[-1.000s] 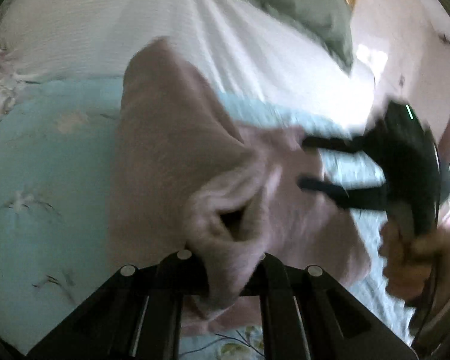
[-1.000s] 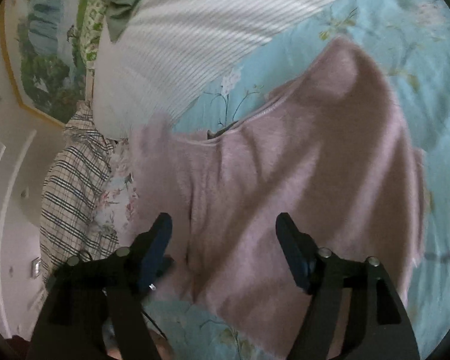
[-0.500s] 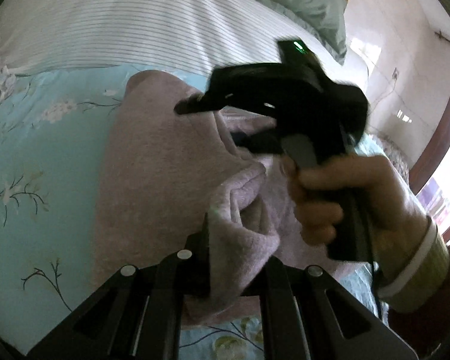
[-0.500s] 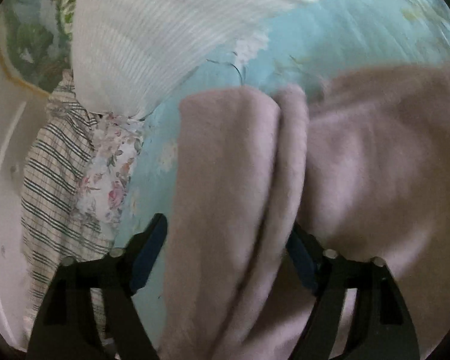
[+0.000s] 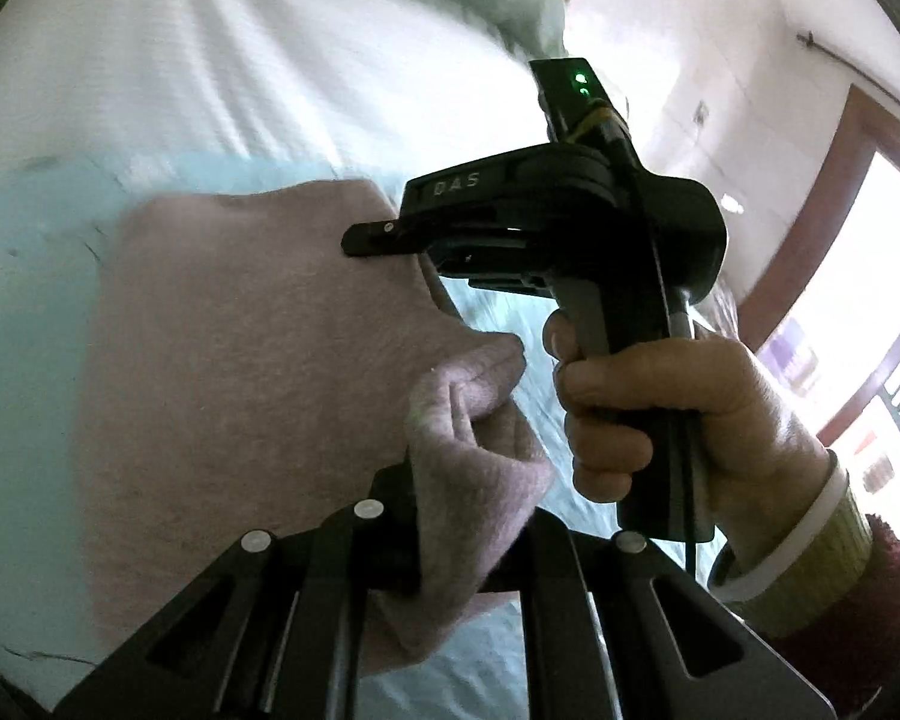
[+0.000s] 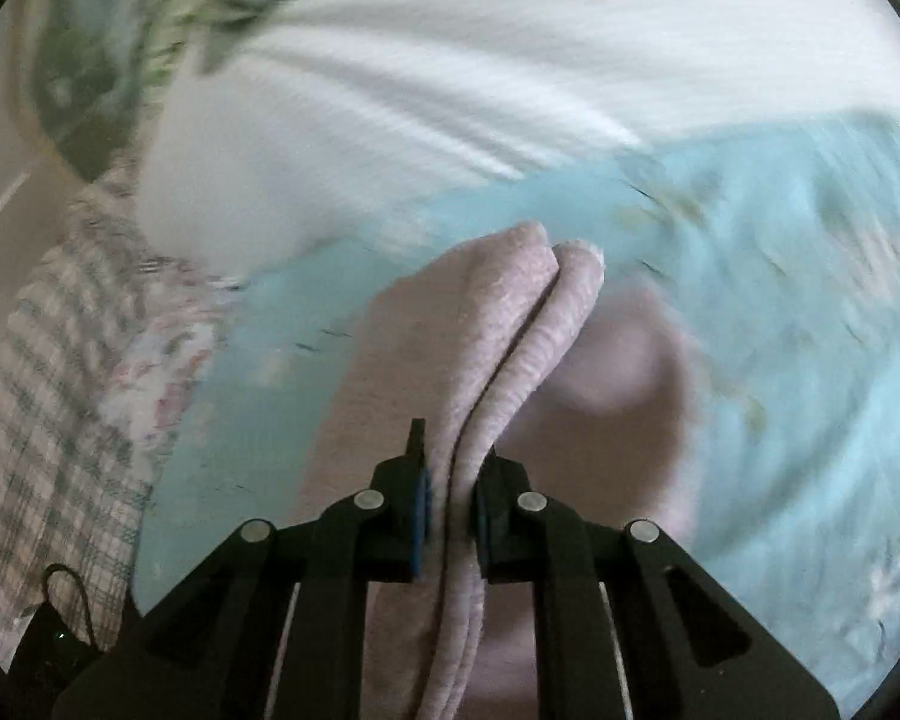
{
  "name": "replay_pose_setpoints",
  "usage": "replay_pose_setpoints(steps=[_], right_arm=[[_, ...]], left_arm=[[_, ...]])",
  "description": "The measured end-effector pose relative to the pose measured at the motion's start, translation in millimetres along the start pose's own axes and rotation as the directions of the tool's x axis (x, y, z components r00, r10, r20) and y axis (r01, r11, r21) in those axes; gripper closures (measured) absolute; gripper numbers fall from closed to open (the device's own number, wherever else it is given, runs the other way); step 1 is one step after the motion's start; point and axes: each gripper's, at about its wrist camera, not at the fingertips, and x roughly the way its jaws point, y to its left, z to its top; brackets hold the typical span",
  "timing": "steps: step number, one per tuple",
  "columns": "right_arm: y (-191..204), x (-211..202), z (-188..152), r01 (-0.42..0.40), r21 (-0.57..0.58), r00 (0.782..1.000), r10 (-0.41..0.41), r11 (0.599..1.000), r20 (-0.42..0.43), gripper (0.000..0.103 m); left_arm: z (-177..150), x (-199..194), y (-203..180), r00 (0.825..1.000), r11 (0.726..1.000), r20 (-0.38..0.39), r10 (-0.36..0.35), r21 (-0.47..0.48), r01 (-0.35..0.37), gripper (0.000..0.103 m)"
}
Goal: Fold small clothes
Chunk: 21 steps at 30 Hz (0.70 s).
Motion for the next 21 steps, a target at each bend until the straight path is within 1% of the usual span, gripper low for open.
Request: replay_pose_setpoints(steps=[2,4,6,8,10,11,12,13,14,15,16,17,18,19,20,21], right_arm=[[-21,4,-9,0.024,0.040,0.999,-0.023,0.999,-0.025,0.089],[-32,2,-15,0.008,0.068,1.000,-0.006,0.998,-0.022,0.089],[-34,-2,-16,-0.020,0.075,1.000,0.020,0.997,0.004,0.089],[-32,-6,-16,-0.018,0.070,1.000,0.017,0.997,0.021,0.089],[-31,-12,-17,-0.007,0.055,0.999,0.005,0.998,0.044,0.089],[-33,-13,-19,-0.002,0.059,0.999,-0.001,0.998,0.047,0.089],[-35,-11,-20,0.018,0.056,0.999,-0.020,0.998,0.036,0.089],[-36,-7,-22,0.038,0.054,0.999,-0.039,0.998,0.020,0.085],[-38,-4,-24,0.055,0.059,0.998,-0.055,0.997,0.003,0.084],[-39,-4,-28,0.061,0.073,0.998,-0.061,0.995,0.000,0.081],[-40,-7,-30,0.054,0.086,0.999,-0.054,0.995,0.006,0.073],[-41,-12,-32,0.046,0.099,0.999,-0.048,0.994,0.018,0.065],[-41,-19,-35,0.041,0.108,0.998,-0.045,0.993,0.039,0.060],[-40,-25,-38,0.043,0.112,0.997,-0.050,0.993,0.057,0.048],[-40,-32,-40,0.046,0.117,0.995,-0.055,0.992,0.078,0.041],[-40,-38,-44,0.040,0.121,0.994,-0.053,0.992,0.099,0.040]], left_arm=[[-5,9,-3,1.000,1.000,-0.024,0.006,0.005,-0.005,0.096],[-4,11,-5,1.000,1.000,-0.016,0.016,0.026,-0.015,0.096],[-7,10,-7,1.000,0.999,-0.019,0.014,0.033,-0.013,0.096],[-11,3,-9,1.000,0.999,-0.013,0.005,0.040,-0.004,0.096],[-12,11,-10,1.000,0.998,-0.012,0.008,0.065,-0.007,0.094],[-12,15,-7,1.000,0.997,-0.026,0.014,0.070,-0.013,0.094],[-21,17,-7,0.998,0.998,-0.058,0.016,0.065,-0.013,0.094],[-23,20,-3,0.997,0.999,-0.079,0.015,0.053,-0.011,0.091],[-26,19,3,0.996,0.999,-0.093,0.010,0.034,-0.007,0.089],[-27,17,6,0.995,1.000,-0.098,0.001,0.023,0.001,0.082],[-29,11,11,0.995,1.000,-0.097,-0.015,0.010,0.016,0.073],[-30,5,15,0.995,1.000,-0.095,-0.022,0.001,0.022,0.067],[-32,-5,21,0.996,0.999,-0.089,-0.033,-0.009,0.032,0.059],[-34,-13,25,0.996,0.999,-0.081,-0.039,-0.015,0.038,0.055],[-36,-21,28,0.996,0.999,-0.076,-0.045,-0.019,0.044,0.053],[-37,-31,35,0.996,0.998,-0.070,-0.055,-0.028,0.053,0.047]])
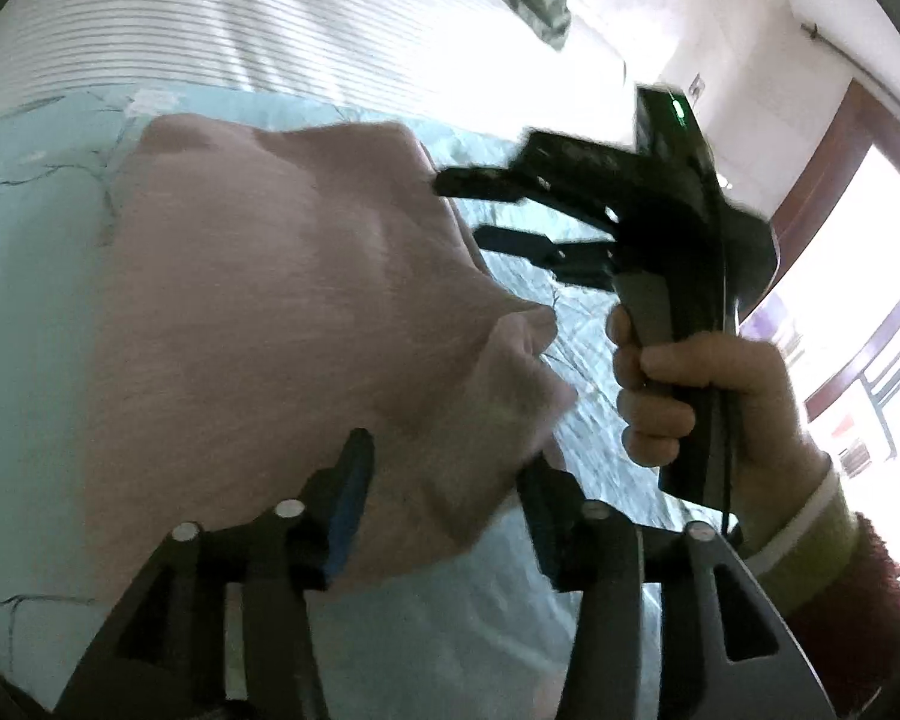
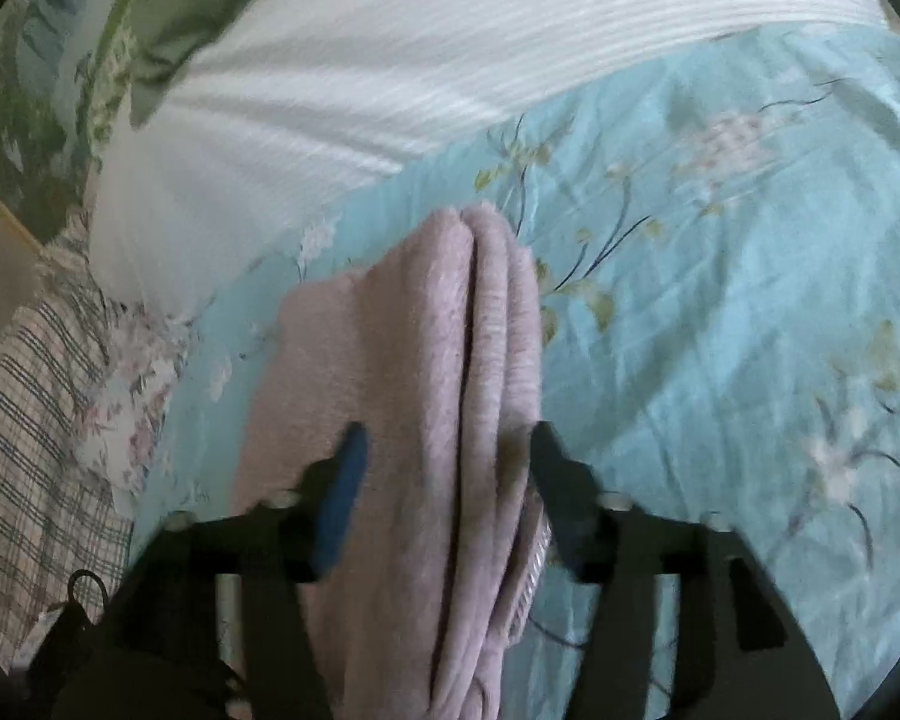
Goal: Fold small clothes
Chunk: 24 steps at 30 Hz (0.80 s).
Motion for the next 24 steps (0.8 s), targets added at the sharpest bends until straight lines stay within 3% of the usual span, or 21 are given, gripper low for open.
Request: replay_pose_setpoints(steps=[1,6,10,16,20,21,22,24], right_arm=[[-2,-4,-2,-0.008,0.007,1.000,0.008,1.000,0.008,0.039],[-15,-12,-15,-0.042,0.085,0.999,0.043,0.995,-0.007,0.038],[-18,-11,-27,-0.056,0.110,0.998,0.059,0.992,-0.026,0.034],[-17,2,-30,-0.078,0.100,0.993,0.086,0.992,-0.077,0.033],[-19,22,-28,-0.106,0.103,0.984,0.119,0.989,-0.132,0.033],[-19,27,-27,-0.106,0.093,0.983,0.118,0.990,-0.142,0.033],[-18,29,-27,-0.110,0.083,0.982,0.121,0.990,-0.146,0.033],[-13,35,-26,-0.115,0.068,0.980,0.125,0.991,-0.154,0.044]], left_arm=[[0,-8,4,1.000,1.000,0.005,0.000,-0.008,0.000,0.041],[7,-40,38,0.999,0.995,0.039,0.020,-0.102,-0.016,0.030],[22,-44,75,0.996,0.982,0.050,0.067,-0.180,-0.057,0.028],[41,-2,124,0.997,0.961,-0.057,0.044,-0.272,-0.058,0.027],[53,31,144,0.992,0.949,-0.120,-0.039,-0.315,0.000,0.027],[56,35,147,0.992,0.949,-0.112,-0.050,-0.316,0.012,0.030],[58,37,150,0.992,0.947,-0.106,-0.060,-0.321,0.023,0.040],[60,40,157,0.990,0.939,-0.099,-0.097,-0.339,0.058,0.053]])
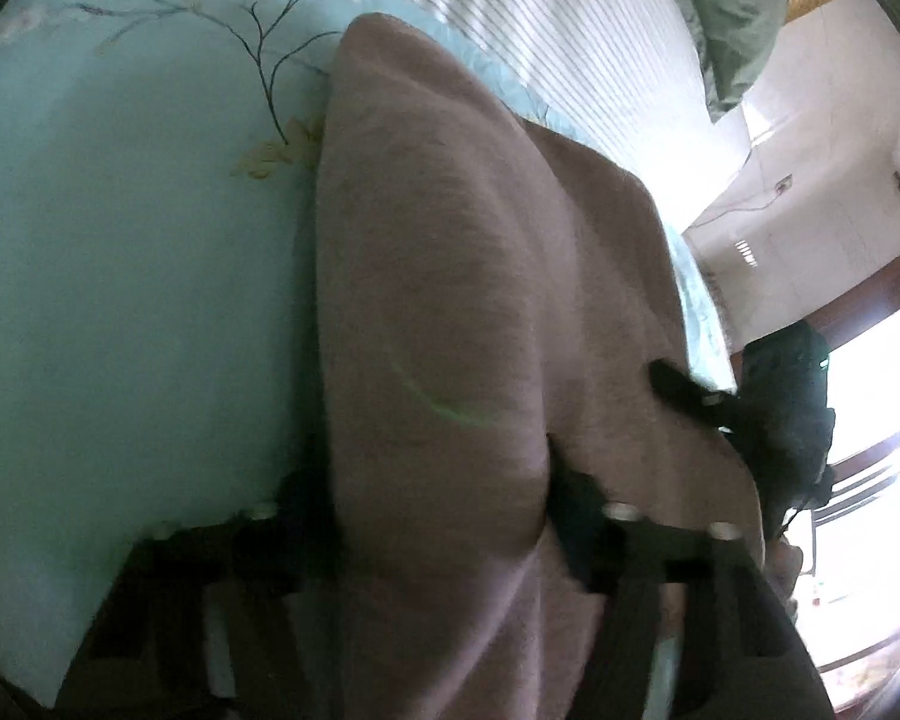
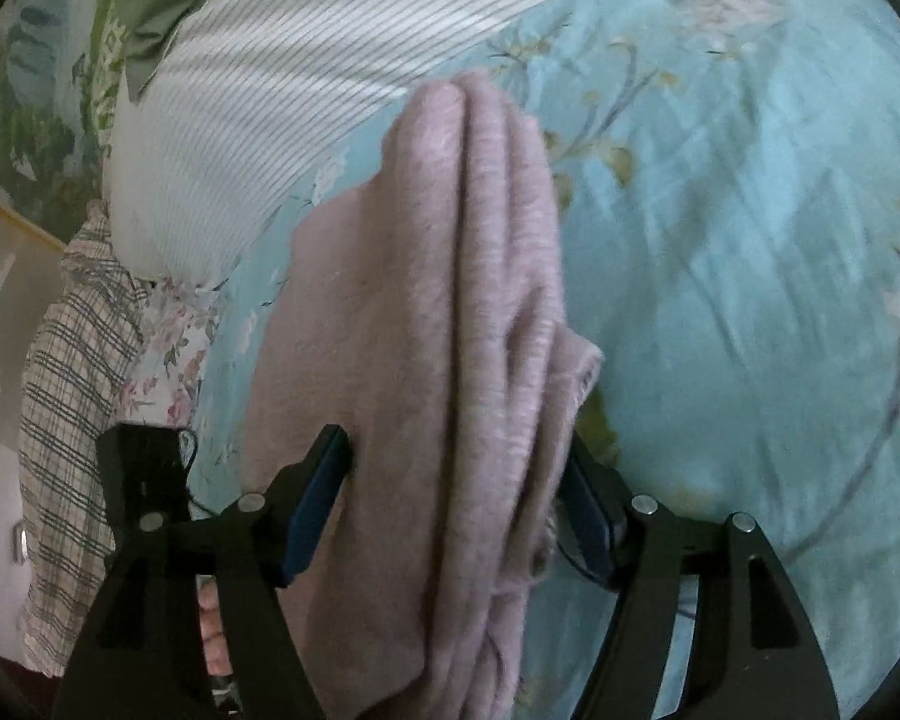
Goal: Fold small clothes
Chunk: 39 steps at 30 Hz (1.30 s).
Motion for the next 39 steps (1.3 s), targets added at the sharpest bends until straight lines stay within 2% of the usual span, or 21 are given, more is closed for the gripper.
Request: replay_pose_setpoints(steps=[1,4,6,11,16,20,23,24,26,29,34,37,39], right_arm=[[2,3,0,0.005,-0.003,1.000,-0.005,1.000,-0.010,0.060],[11,3,-3,-0.004,-0.005,1.000,0.004,1.000,0.003,0.068],[25,-2,-8,-0.045,-0.024,0.999,0.045,0.999,0.018,0.069],[73,8,-33,-0.149,-0.099,0.989,0.150,0.984,0.001,0.069],[123,39,-63,-0.254,-0.174,0.967,0.247,0.951,-0.063,0.069],[148,70,-83,-0.287,-0.204,0.955,0.264,0.936,-0.133,0.069],[150,96,-99,-0.249,-0.202,0.958,0.211,0.947,-0.193,0.068],[150,102,-104,-0.221,-0.211,0.963,0.179,0.952,-0.200,0.067],[148,104,-110,-0.187,-0.218,0.969,0.144,0.958,-0.198,0.056],[145,96,-111,-0.140,-0.215,0.978,0.100,0.967,-0.185,0.047],[149,64,-101,-0.050,-0.240,0.996,0.031,0.969,-0.084,0.045],[158,47,-85,-0.033,-0.258,0.999,0.036,0.966,0.007,0.045],[171,51,-75,-0.020,-0.280,0.999,0.030,0.960,0.033,0.045]], left_arm=[[0,-3,1,1.000,1.000,0.006,-0.012,-0.001,0.012,0.058],[-6,-31,-5,0.996,0.998,0.068,-0.062,0.027,0.060,0.061],[-14,-60,-8,0.990,0.996,0.112,-0.081,0.047,0.076,0.061],[-41,-130,8,0.979,0.998,0.197,-0.061,0.038,0.054,0.061],[-85,-193,27,0.961,0.998,0.275,0.042,0.039,-0.055,0.061],[-111,-206,52,0.955,0.995,0.276,0.104,-0.031,-0.100,0.060],[-130,-197,87,0.963,0.982,0.207,0.170,-0.114,-0.149,0.057],[-135,-193,96,0.964,0.978,0.191,0.185,-0.133,-0.161,0.053],[-142,-192,104,0.966,0.976,0.186,0.180,-0.156,-0.151,0.048],[-149,-204,105,0.962,0.976,0.199,0.190,-0.147,-0.162,0.046],[-148,-243,85,0.925,0.971,0.297,0.237,-0.092,-0.219,0.048],[-146,-261,75,0.917,0.977,0.339,0.211,-0.042,-0.210,0.050],[-147,-262,67,0.916,0.975,0.345,0.203,0.012,-0.221,0.050]])
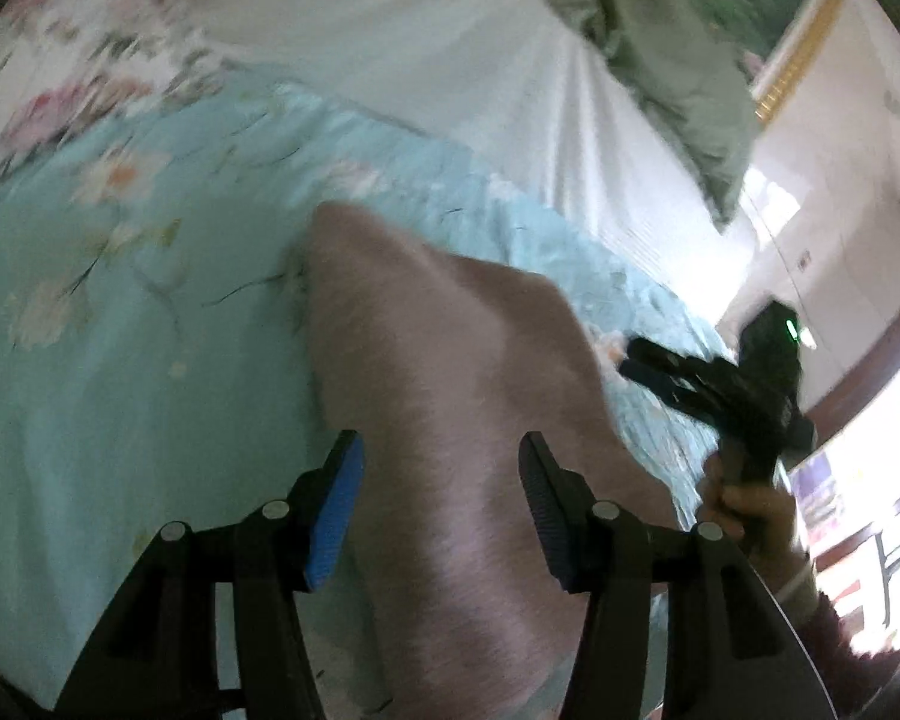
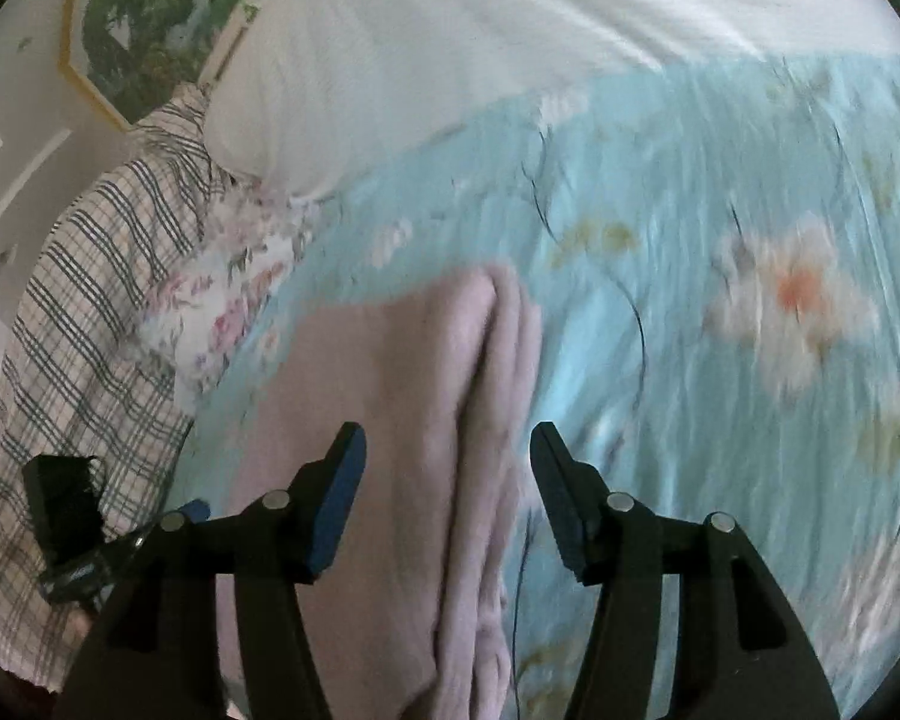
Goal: Fold small clothes
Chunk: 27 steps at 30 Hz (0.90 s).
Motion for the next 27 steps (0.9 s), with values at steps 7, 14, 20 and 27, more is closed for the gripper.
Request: replay_pose_setpoints(steps=[7,14,20,27], right_arm=[[13,47,18,0.044,-0.059,0.997,-0.048,0.997,-0.068,0.060],[20,42,23,-0.044,-0.047,0.999,0.042,0.998,-0.033,0.095],[-5,25,18,-0.029,0.027,0.998,0.028,0.999,0.058,0.095],[-39,51,6,0.039,0.122,0.998,-0.032,0.992,-0.059,0.090]], left_arm=[[-3,24,-32,0.999,0.996,-0.040,-0.023,0.085,0.027,0.050],[1,29,-40,0.995,0.988,-0.061,-0.076,0.133,0.083,0.050],[-3,50,-33,0.992,0.989,-0.105,-0.072,0.124,0.085,0.051],[-8,64,-31,0.989,0.990,-0.135,-0.058,0.120,0.074,0.051]])
